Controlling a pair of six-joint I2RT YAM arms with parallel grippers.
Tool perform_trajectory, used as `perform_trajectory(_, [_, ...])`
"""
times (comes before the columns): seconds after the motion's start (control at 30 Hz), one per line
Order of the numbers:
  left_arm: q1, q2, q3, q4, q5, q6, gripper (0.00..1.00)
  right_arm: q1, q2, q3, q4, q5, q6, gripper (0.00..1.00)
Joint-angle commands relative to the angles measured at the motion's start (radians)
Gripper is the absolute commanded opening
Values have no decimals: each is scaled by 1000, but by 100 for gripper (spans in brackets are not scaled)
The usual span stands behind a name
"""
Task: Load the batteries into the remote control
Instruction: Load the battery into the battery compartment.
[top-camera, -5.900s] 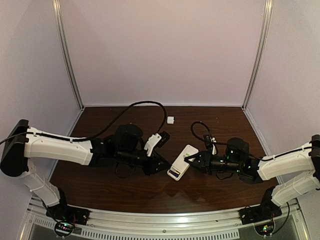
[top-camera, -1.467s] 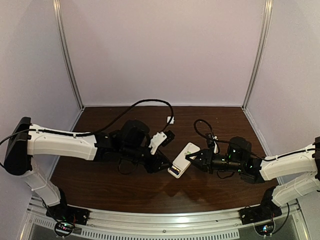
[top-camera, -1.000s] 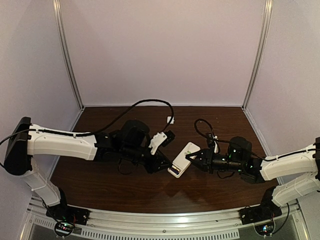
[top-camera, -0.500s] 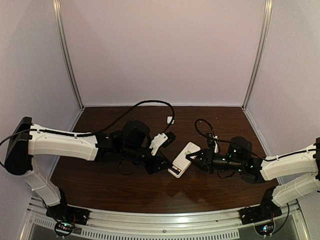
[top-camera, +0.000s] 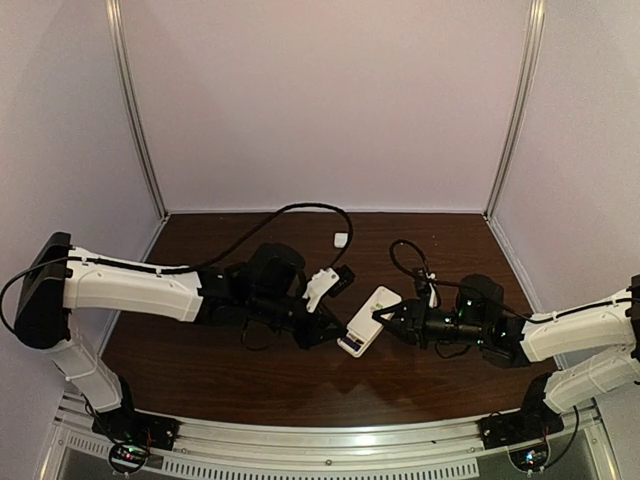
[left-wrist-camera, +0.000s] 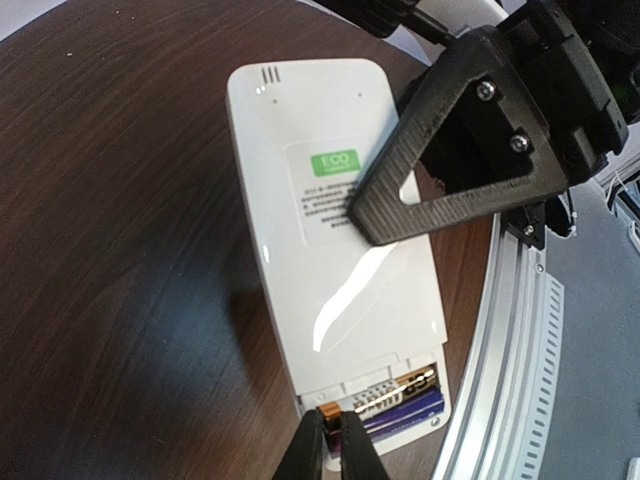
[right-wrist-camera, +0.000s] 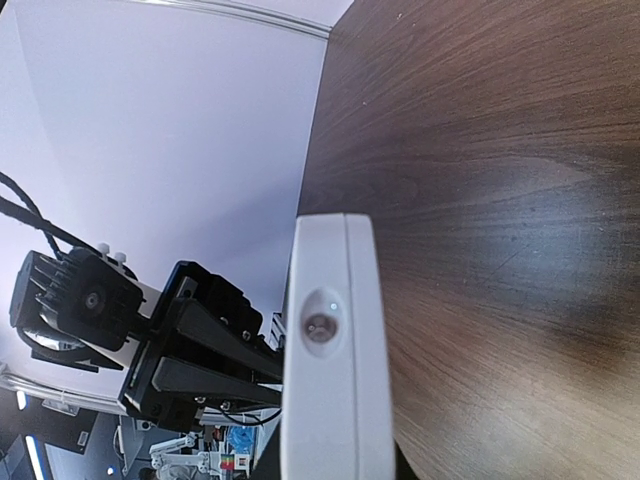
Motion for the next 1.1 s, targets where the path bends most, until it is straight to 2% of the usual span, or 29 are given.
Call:
perform_trajectory(0.0, [-18,32,18,22,26,-5,7,5,-32,7,114,-5,12,0])
perform_trajectory(0.13, [-29,44,34,-4,2,7,6,5,-32,6,138,-5,20,0])
perform_trajectory(0.37, [-62,66,84,-86,-149,27,6,4,-38,11,142,-10,28,0])
perform_trajectory(0.67, [-109,109,134,-167,-251,70,4,4,-55,12,135,1,34,0])
perform_trajectory(1.07, [-162,168,226,-292,-417,141,8,4,-73,4,100,11,40,0])
